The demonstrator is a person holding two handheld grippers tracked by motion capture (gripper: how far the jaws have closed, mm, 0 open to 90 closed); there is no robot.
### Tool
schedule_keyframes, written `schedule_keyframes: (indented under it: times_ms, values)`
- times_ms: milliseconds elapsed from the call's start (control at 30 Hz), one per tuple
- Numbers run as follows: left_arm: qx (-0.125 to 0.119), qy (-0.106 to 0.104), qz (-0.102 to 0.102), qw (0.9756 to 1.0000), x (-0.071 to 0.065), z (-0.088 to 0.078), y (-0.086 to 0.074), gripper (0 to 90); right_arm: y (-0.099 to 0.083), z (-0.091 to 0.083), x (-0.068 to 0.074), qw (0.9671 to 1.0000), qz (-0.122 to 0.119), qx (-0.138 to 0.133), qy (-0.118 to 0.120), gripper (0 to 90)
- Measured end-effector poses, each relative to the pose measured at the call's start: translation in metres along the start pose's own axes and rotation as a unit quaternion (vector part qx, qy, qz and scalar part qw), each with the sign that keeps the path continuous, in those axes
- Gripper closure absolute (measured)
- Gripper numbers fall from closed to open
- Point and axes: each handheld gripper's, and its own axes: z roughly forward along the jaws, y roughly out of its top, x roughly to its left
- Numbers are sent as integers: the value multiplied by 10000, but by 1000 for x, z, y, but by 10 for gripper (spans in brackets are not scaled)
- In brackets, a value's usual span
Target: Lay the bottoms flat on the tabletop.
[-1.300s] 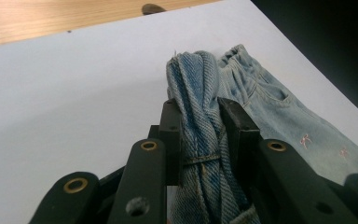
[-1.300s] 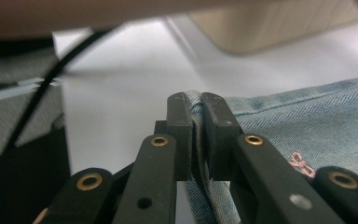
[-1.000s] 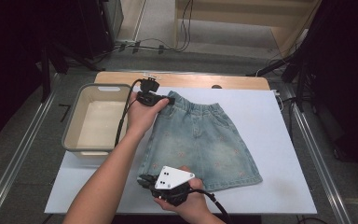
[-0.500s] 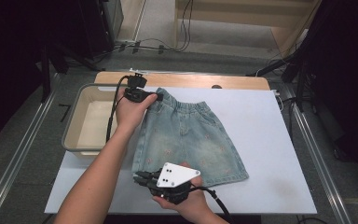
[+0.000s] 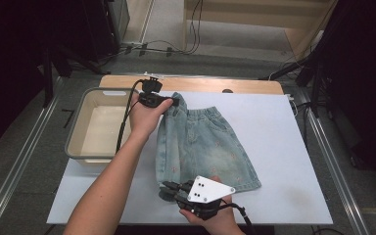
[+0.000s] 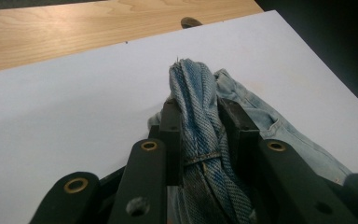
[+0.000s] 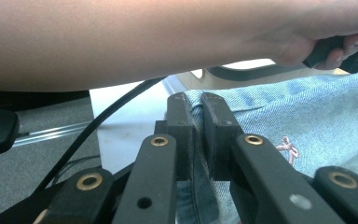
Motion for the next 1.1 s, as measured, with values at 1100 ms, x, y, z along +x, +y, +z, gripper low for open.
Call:
schedule_keyframes:
  times_ms: [1100]
  values:
    - [-128,-239,260,9993,-38,37,2,709,-47,-89,-24,9954,570,-97,-768,808]
